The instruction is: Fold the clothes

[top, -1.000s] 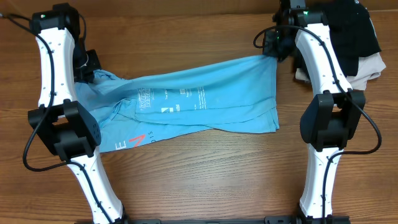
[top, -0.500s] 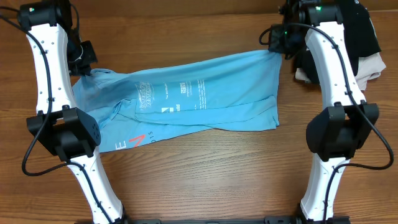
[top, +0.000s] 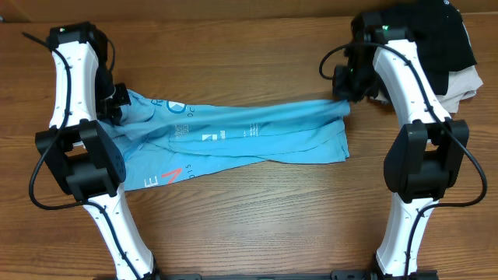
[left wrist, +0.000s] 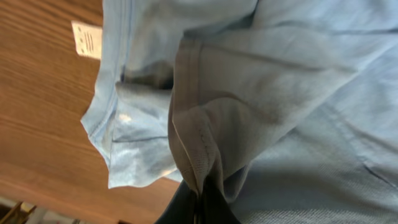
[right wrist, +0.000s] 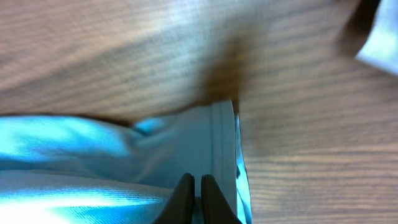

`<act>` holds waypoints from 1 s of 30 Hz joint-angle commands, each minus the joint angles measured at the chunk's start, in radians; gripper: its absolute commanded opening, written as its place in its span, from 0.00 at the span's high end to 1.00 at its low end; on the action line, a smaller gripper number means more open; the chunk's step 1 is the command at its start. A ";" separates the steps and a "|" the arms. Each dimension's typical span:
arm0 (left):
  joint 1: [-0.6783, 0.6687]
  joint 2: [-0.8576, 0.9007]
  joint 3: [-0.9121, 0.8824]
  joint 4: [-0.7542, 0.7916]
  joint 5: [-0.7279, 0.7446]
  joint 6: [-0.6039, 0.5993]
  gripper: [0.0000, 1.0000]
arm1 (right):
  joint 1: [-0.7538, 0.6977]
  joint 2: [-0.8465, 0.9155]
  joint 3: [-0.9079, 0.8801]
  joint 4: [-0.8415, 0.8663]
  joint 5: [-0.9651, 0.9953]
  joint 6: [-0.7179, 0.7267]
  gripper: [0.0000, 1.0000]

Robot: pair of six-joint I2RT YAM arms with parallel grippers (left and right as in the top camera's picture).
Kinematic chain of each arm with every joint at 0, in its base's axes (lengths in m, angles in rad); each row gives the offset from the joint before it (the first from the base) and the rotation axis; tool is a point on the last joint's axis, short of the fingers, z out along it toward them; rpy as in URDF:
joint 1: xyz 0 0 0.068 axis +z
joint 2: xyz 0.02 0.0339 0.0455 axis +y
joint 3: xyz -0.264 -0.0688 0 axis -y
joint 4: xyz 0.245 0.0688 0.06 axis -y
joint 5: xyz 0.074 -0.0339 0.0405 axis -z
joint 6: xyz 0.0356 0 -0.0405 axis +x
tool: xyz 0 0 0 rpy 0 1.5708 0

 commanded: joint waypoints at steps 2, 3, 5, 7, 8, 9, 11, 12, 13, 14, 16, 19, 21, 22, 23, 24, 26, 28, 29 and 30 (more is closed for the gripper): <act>0.010 -0.005 -0.046 0.001 -0.056 -0.008 0.96 | -0.007 -0.026 -0.063 -0.007 0.003 0.004 0.96; 0.010 -0.005 -0.055 0.000 -0.060 -0.007 0.96 | -0.009 -0.026 -0.077 -0.008 0.002 0.004 0.96; 0.010 -0.005 -0.069 -0.013 -0.071 -0.007 0.96 | -0.010 -0.026 -0.100 -0.014 0.003 0.005 0.96; 0.011 -0.005 -0.084 -0.026 -0.078 -0.007 0.96 | -0.011 -0.026 -0.131 -0.015 0.003 0.008 0.96; 0.011 -0.005 -0.090 -0.032 -0.078 -0.006 0.96 | -0.013 -0.026 -0.146 -0.015 0.003 0.014 0.96; 0.011 -0.005 -0.095 -0.034 -0.078 -0.006 0.96 | -0.015 -0.026 -0.156 -0.013 0.003 0.020 0.96; 0.011 -0.005 -0.108 -0.034 -0.082 -0.006 0.96 | -0.021 -0.026 -0.175 -0.015 0.000 0.022 0.96; 0.011 -0.005 -0.115 -0.034 -0.085 -0.003 0.96 | -0.024 -0.026 -0.181 -0.019 0.000 0.022 0.96; 0.011 -0.005 -0.122 -0.034 -0.090 -0.003 0.95 | -0.025 -0.026 -0.186 -0.023 0.000 0.022 0.92; 0.010 -0.005 -0.131 -0.034 -0.095 -0.003 0.75 | -0.026 -0.026 -0.188 -0.028 0.001 0.021 0.84; 0.011 -0.005 -0.141 -0.034 -0.100 0.000 0.31 | -0.026 -0.026 -0.188 -0.029 0.000 0.017 0.71; 0.011 -0.005 -0.142 -0.022 -0.100 0.000 0.00 | -0.027 -0.026 -0.188 -0.029 0.000 0.002 0.32; 0.011 -0.005 -0.141 -0.009 -0.101 0.000 0.00 | -0.028 -0.026 -0.188 -0.029 0.000 -0.002 0.27; 0.011 -0.005 -0.141 0.003 -0.100 0.000 0.00 | -0.030 -0.026 -0.188 -0.029 -0.001 -0.002 0.25; 0.011 -0.006 -0.135 0.013 -0.100 0.000 0.00 | -0.031 -0.026 -0.188 -0.029 -0.009 -0.005 0.25; 0.011 -0.006 -0.124 0.016 -0.100 0.000 0.00 | -0.032 -0.026 -0.190 -0.027 -0.019 -0.009 0.24; 0.011 -0.006 -0.081 0.013 -0.100 0.001 0.00 | -0.032 -0.026 -0.199 -0.007 -0.050 -0.028 0.23; 0.011 -0.006 0.000 -0.003 -0.094 0.001 0.00 | -0.032 -0.026 -0.209 0.010 -0.078 -0.032 0.23; 0.011 -0.006 0.047 -0.013 -0.088 0.001 0.00 | -0.032 -0.026 -0.215 0.018 -0.090 -0.040 0.23; 0.011 -0.006 0.100 -0.022 -0.079 0.002 0.00 | -0.032 -0.026 -0.222 0.023 -0.110 -0.052 0.22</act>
